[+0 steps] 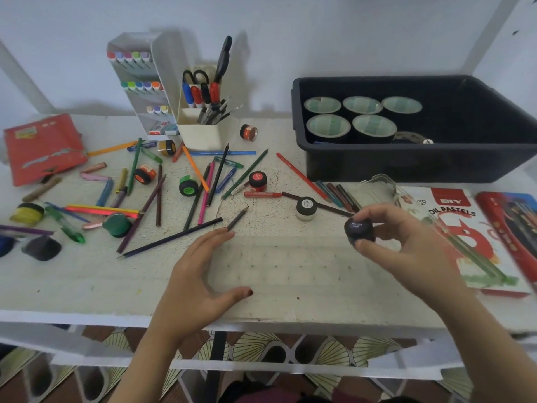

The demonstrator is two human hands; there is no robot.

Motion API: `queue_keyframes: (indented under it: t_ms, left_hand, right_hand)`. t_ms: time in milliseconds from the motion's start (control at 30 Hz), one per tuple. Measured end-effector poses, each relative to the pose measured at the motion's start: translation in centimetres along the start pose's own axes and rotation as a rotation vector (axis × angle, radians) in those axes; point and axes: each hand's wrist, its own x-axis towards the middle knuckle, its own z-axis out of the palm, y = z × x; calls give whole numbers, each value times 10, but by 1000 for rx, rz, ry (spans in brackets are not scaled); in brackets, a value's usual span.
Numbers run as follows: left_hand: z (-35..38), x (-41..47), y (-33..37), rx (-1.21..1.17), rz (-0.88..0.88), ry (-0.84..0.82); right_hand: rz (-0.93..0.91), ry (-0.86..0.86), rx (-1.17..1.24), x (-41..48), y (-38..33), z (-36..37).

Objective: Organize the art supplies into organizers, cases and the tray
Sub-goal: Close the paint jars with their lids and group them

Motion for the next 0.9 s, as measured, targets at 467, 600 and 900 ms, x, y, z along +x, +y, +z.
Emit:
queue_keyframes:
  t_ms: [467,600,900]
  left_hand:
    - [0,0,1,-21,-14,-2]
    - [0,-1,0,-36,-38,-1]
    - [0,-1,0,-58,-35,-1]
  right_hand:
    - [-300,64,-661,-8,33,12]
    - [-286,45,-697,-4,29,10]
    - [-260,-72,-636,44,-2,21]
